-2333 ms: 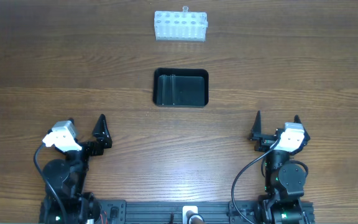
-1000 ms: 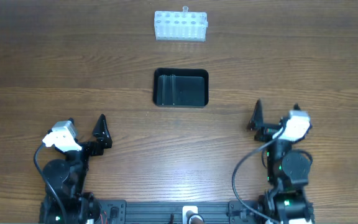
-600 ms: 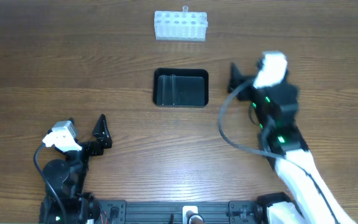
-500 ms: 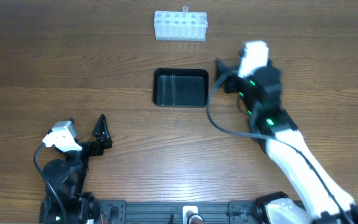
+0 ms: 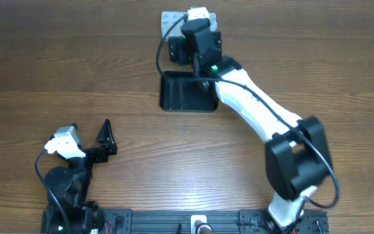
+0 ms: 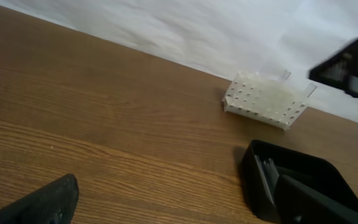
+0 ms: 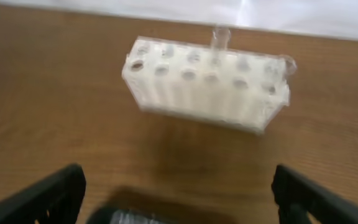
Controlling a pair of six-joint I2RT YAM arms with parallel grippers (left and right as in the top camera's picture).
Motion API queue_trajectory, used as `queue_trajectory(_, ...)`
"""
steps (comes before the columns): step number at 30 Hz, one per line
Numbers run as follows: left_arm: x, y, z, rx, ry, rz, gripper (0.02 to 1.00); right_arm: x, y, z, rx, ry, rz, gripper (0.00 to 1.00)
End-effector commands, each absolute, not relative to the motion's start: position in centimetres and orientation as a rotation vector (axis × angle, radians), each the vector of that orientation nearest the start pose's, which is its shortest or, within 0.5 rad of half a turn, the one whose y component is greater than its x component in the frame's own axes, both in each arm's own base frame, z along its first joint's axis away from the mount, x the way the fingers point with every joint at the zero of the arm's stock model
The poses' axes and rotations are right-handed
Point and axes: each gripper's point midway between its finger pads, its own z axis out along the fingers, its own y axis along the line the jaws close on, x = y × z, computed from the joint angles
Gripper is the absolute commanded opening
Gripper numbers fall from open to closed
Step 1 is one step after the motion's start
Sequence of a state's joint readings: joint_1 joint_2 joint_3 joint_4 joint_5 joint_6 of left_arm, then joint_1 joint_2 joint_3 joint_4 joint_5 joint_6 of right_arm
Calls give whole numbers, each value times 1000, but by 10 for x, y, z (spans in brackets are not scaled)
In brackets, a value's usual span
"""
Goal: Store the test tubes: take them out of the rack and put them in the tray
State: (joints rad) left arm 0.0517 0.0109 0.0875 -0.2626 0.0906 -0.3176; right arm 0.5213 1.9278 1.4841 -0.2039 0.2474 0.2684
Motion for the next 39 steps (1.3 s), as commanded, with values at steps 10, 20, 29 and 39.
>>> queue_trajectory(10,237,-6,148,-249,1748,-286,1000,580,253,152,13,2139,27,954)
queue_trajectory(20,237,-6,148,-249,1748,-286,1000,602,239,133,45,2106,-33,952)
queue_trajectory(29,237,-6,148,-249,1748,-286,1000,616,240,142,16,2055,33,939)
queue_trajectory(39,237,-6,148,-249,1748,-286,1000,623,243,124,16,2043,37,939)
